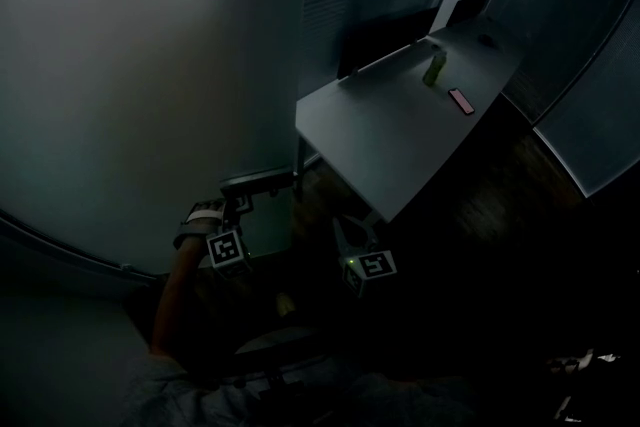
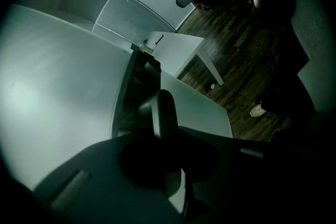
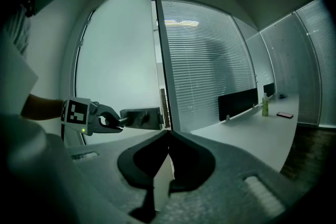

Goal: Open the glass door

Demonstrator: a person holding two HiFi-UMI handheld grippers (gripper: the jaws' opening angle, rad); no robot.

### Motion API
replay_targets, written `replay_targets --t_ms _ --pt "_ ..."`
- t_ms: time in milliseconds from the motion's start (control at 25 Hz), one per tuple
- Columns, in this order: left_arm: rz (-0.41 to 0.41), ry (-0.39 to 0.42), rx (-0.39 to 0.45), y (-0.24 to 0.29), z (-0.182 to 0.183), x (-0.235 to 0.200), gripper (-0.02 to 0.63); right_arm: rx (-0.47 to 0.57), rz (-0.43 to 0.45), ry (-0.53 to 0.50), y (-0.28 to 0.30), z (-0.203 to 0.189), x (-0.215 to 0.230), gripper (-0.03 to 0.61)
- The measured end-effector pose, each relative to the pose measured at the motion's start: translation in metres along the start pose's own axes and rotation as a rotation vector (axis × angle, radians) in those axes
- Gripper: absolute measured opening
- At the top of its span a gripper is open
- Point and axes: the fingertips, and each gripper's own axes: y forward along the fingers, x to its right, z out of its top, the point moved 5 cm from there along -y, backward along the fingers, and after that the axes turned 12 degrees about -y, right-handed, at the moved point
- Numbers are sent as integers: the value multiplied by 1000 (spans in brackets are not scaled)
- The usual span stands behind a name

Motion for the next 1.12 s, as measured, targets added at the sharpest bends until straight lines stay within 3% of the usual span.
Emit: replay_targets --t_ms 1120 --pt "-2 93 44 -92 -12 85 35 -19 -36 -4 -123 -19 -63 0"
